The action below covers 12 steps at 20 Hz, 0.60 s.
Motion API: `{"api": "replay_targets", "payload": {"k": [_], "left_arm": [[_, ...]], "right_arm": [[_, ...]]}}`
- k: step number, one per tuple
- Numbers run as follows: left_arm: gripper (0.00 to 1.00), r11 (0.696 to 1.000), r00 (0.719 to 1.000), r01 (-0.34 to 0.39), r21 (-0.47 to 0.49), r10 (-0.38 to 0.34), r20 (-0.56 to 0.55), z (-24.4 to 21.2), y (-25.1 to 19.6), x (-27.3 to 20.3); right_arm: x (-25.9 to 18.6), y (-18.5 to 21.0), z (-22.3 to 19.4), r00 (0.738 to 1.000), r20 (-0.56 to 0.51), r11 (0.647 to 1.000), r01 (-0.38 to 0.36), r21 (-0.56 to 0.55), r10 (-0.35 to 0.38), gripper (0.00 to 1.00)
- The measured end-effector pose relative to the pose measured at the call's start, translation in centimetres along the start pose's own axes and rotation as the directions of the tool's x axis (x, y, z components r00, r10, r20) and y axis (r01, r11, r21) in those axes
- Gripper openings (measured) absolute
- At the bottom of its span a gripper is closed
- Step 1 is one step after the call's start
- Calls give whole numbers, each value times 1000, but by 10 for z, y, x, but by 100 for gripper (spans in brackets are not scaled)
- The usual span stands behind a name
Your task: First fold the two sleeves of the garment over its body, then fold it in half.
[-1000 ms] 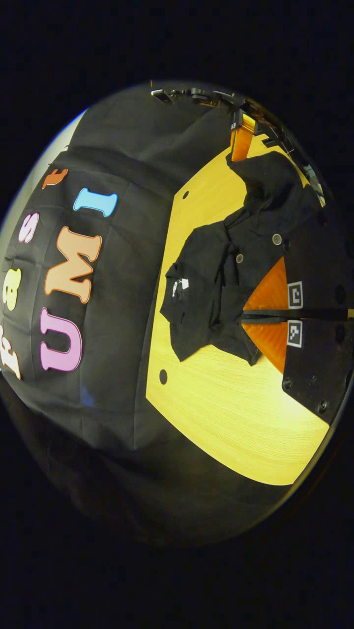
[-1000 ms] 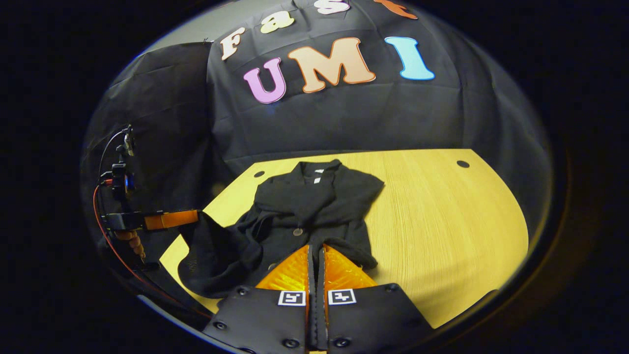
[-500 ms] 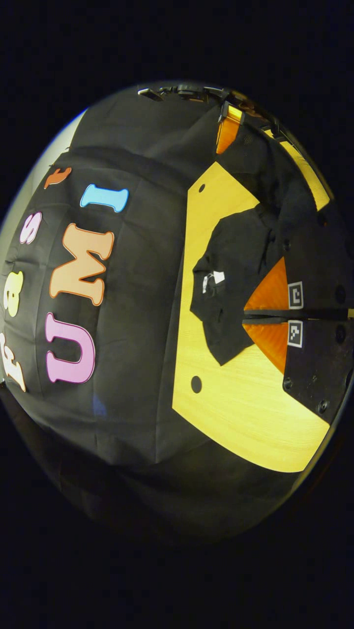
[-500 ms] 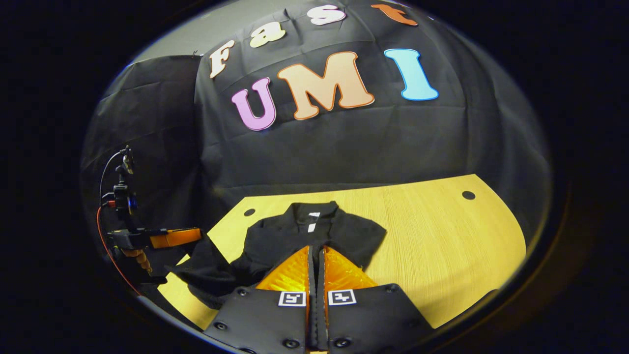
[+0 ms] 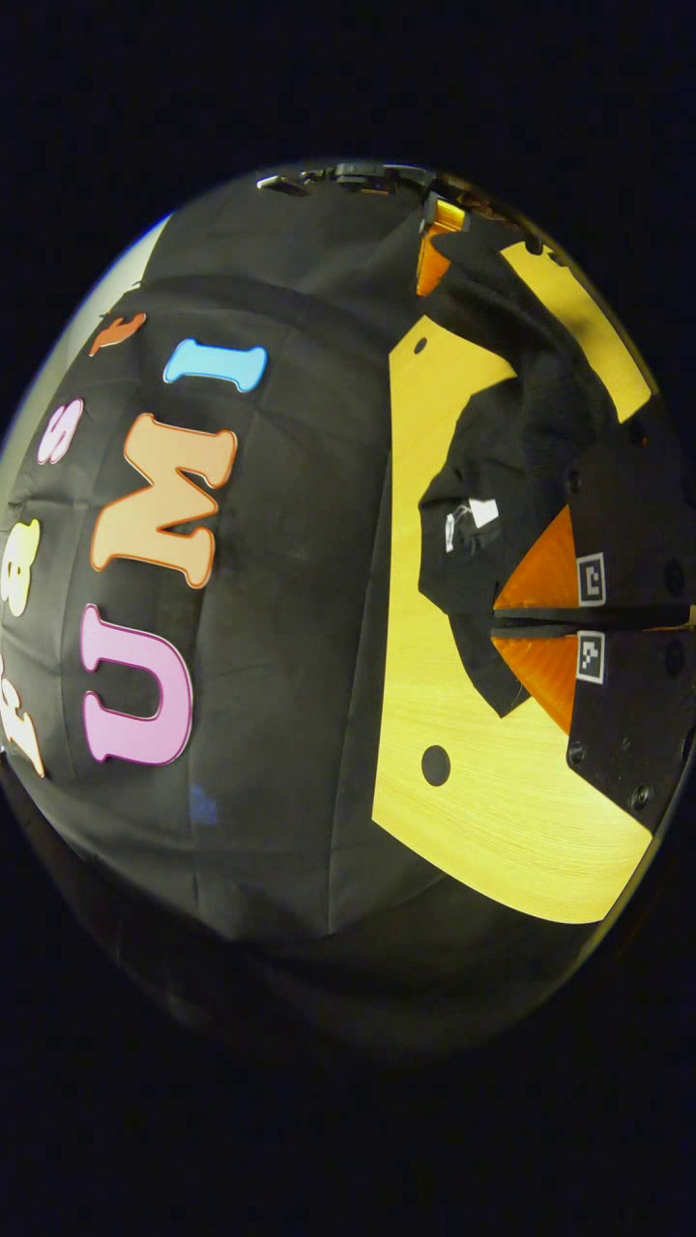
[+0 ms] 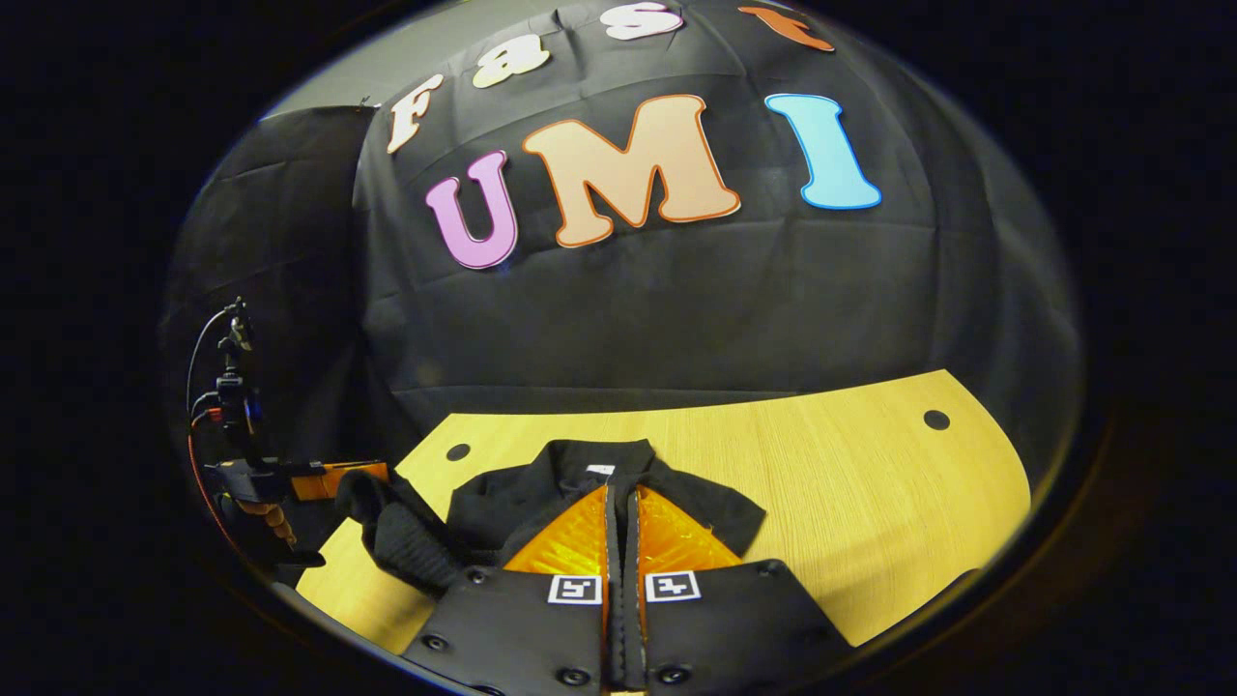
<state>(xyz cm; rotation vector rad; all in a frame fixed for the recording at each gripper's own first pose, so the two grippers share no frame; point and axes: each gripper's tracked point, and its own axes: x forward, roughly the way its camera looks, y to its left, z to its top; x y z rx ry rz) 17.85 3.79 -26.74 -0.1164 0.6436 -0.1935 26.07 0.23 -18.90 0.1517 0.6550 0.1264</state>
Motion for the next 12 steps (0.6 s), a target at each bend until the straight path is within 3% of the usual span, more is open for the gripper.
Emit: {"api": "replay_targets", "payload": {"k": [3, 5, 8, 12], "left_arm": [[0, 998, 1000, -4, 55, 5, -19, -2, 6, 27], [4, 992, 995, -99, 82, 97, 31, 10, 25, 43], [92, 985, 981, -142, 99, 127, 147, 44, 23, 25], [93, 986, 937, -159, 41, 137, 320, 91, 6, -39]], "right_arm": [[27, -12, 1, 997, -21, 997, 69, 18, -69, 0], [34, -26, -2, 989, -44, 989, 144, 25, -143, 9], [18, -25, 23, 977, 61, 979, 205, -9, -204, 100], [-43, -4, 47, 954, 228, 970, 223, -98, -197, 98]]}}
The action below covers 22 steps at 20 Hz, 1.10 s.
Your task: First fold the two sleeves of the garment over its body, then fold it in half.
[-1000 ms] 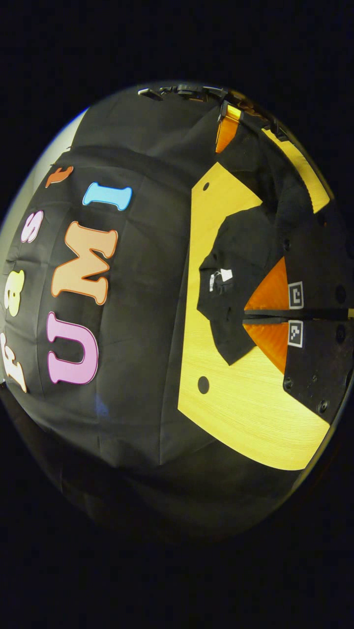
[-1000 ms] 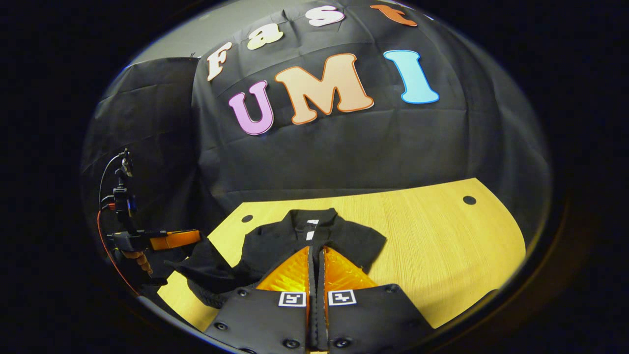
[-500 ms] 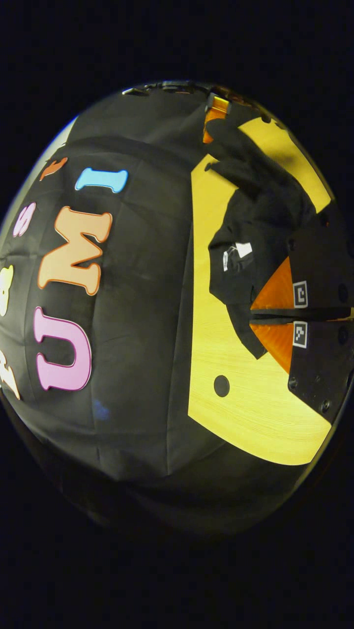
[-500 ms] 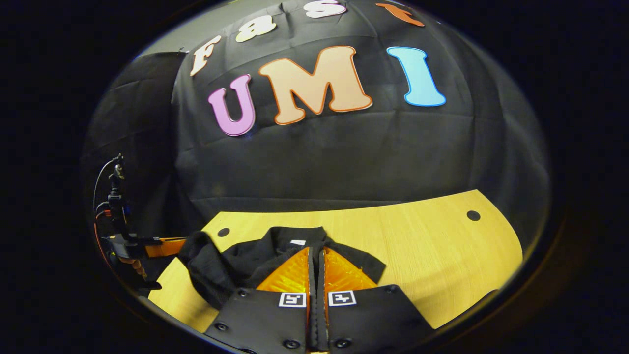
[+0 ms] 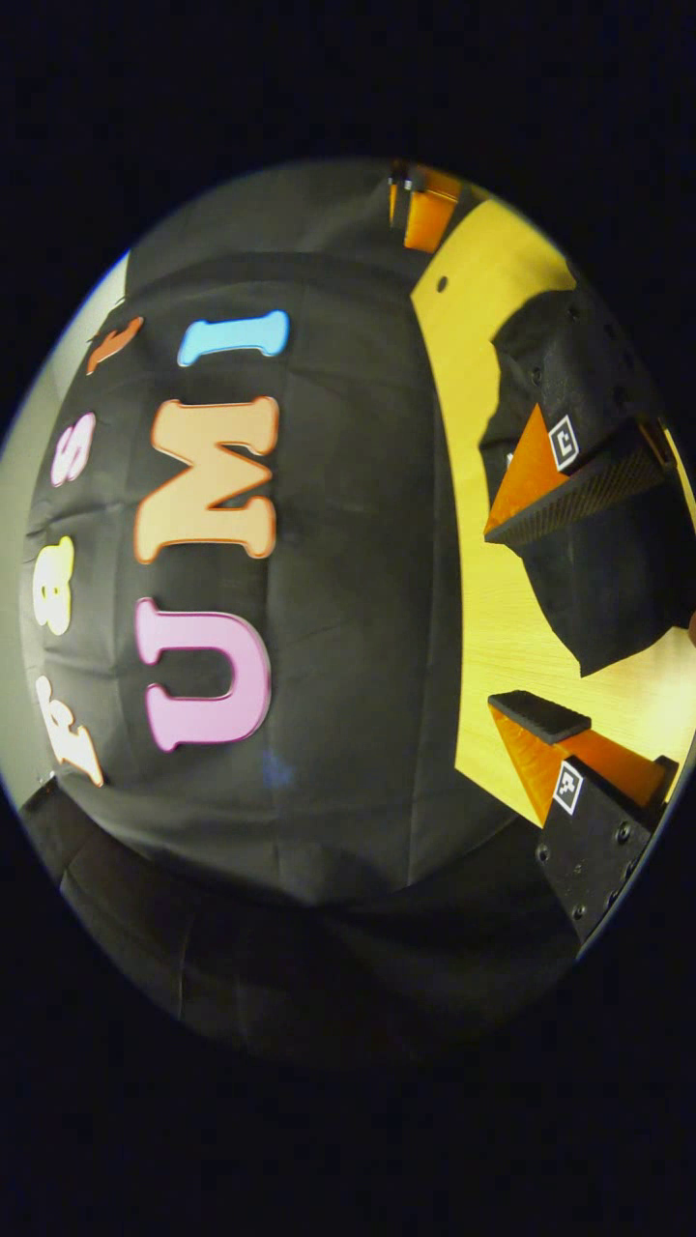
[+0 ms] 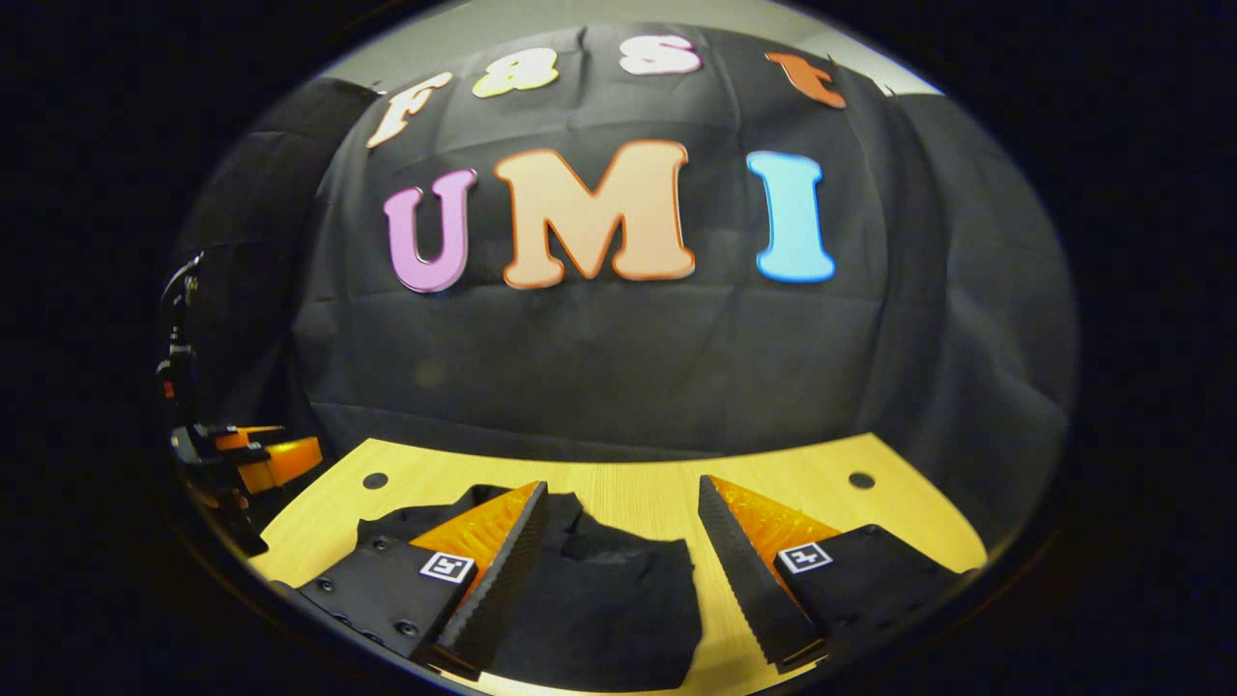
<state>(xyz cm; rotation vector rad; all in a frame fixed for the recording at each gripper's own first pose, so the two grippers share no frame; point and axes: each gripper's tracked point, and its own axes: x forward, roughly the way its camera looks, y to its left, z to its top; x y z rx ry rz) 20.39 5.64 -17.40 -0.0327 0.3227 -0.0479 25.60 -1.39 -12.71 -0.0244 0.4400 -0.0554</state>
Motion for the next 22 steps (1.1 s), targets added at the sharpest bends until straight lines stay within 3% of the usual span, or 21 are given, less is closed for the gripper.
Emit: {"api": "replay_targets", "payload": {"k": [4, 9, 17, 22], "left_arm": [[92, 998, 990, -48, 29, 44, 135, 43, -2, -70], [93, 996, 980, -81, 45, 71, 187, 55, -16, -151], [93, 995, 970, -87, 52, 73, 232, 58, -39, -251], [93, 994, 972, -76, 75, 57, 229, 56, -49, -281]], "right_arm": [[-62, 4, 13, 994, 93, 998, -58, -20, 60, 97], [-148, -7, 24, 972, 208, 994, -104, -11, 104, 94], [-244, -15, 3, 959, 246, 988, -153, 23, 143, 95], [-281, -15, -13, 957, 246, 986, -166, 21, 156, 97]]}}
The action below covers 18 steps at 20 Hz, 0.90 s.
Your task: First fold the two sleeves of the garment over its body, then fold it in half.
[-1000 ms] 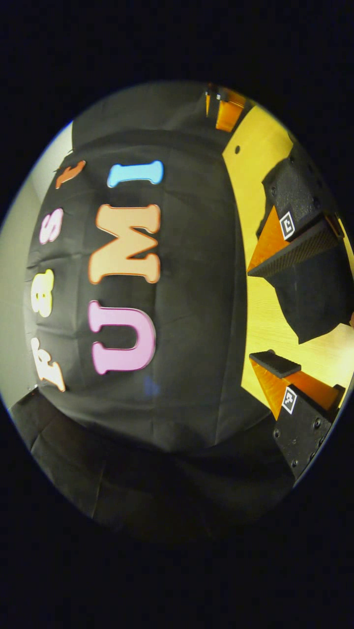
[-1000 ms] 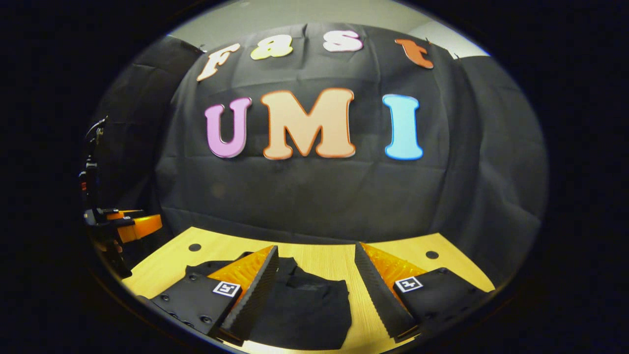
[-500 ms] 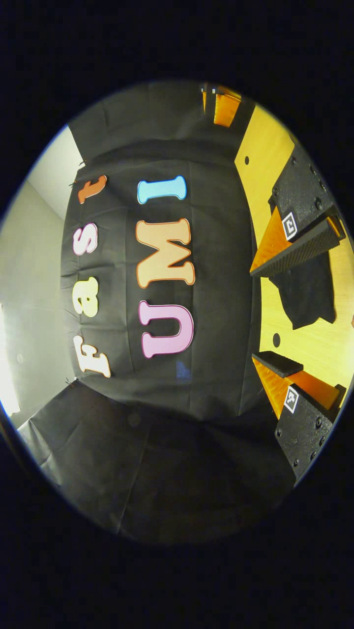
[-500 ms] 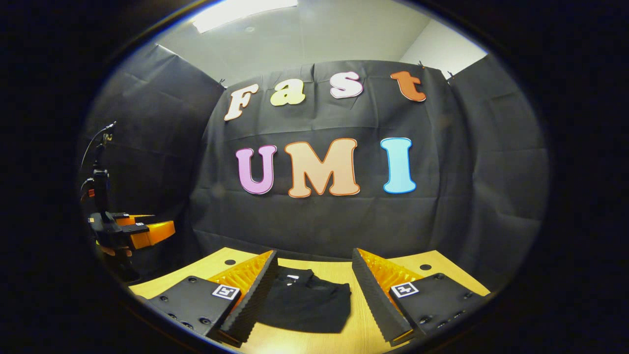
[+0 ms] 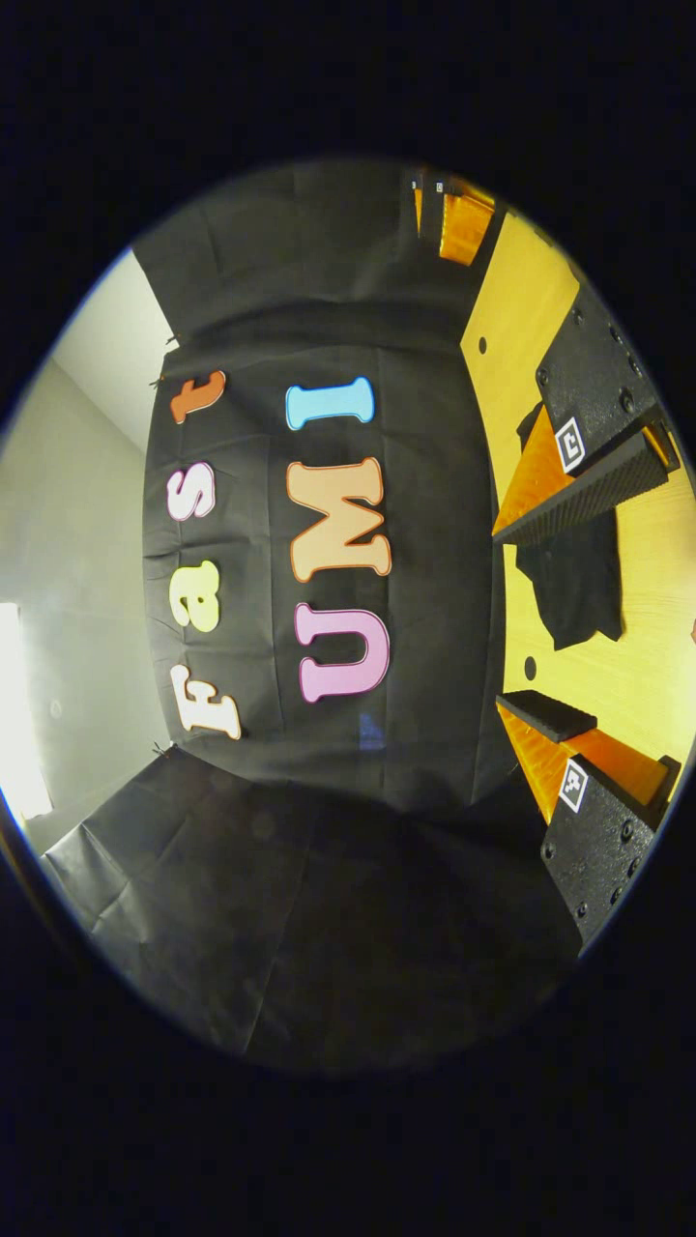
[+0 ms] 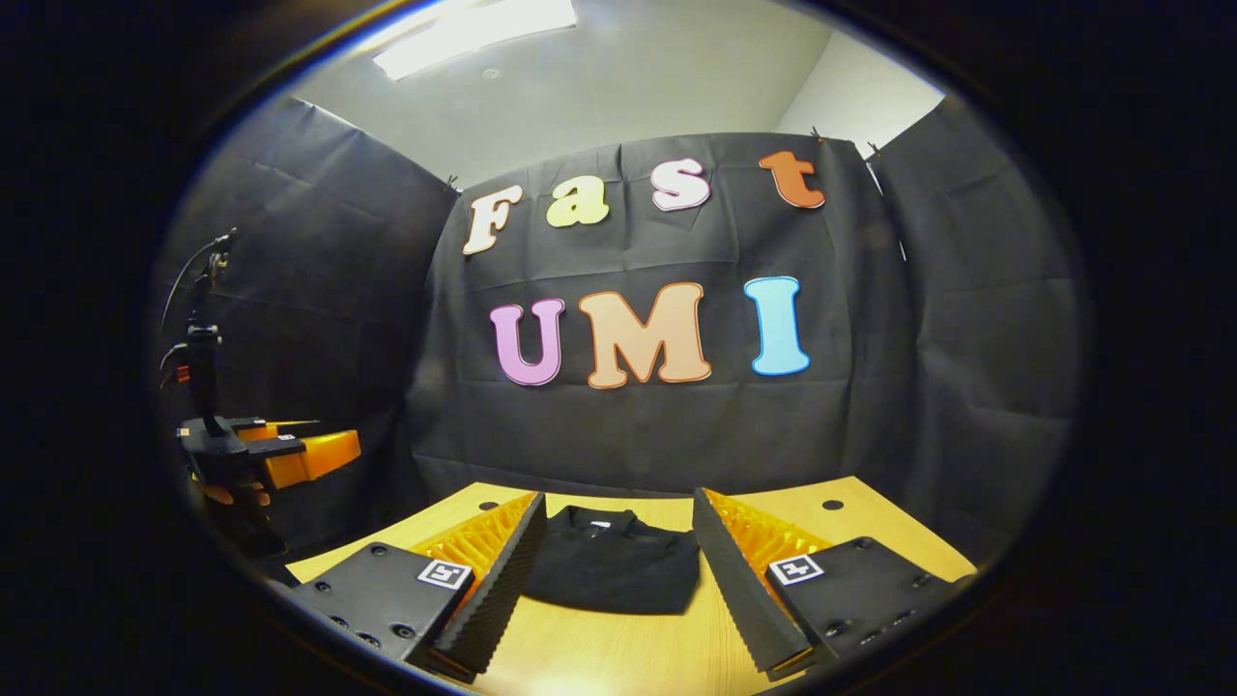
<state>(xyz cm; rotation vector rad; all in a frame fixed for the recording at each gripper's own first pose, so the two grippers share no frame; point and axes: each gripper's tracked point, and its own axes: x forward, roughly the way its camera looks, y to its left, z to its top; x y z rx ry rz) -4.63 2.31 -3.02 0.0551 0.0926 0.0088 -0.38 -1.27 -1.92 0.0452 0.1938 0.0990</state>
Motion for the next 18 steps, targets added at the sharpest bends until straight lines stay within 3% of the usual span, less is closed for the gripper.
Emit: {"api": "replay_targets", "payload": {"k": [18], "left_arm": [[93, 999, 999, 47, 19, -47, 27, 24, -26, -11]], "right_arm": [[-37, -8, 17, 998, 57, 1000, 3, 20, -4, 94]]}}
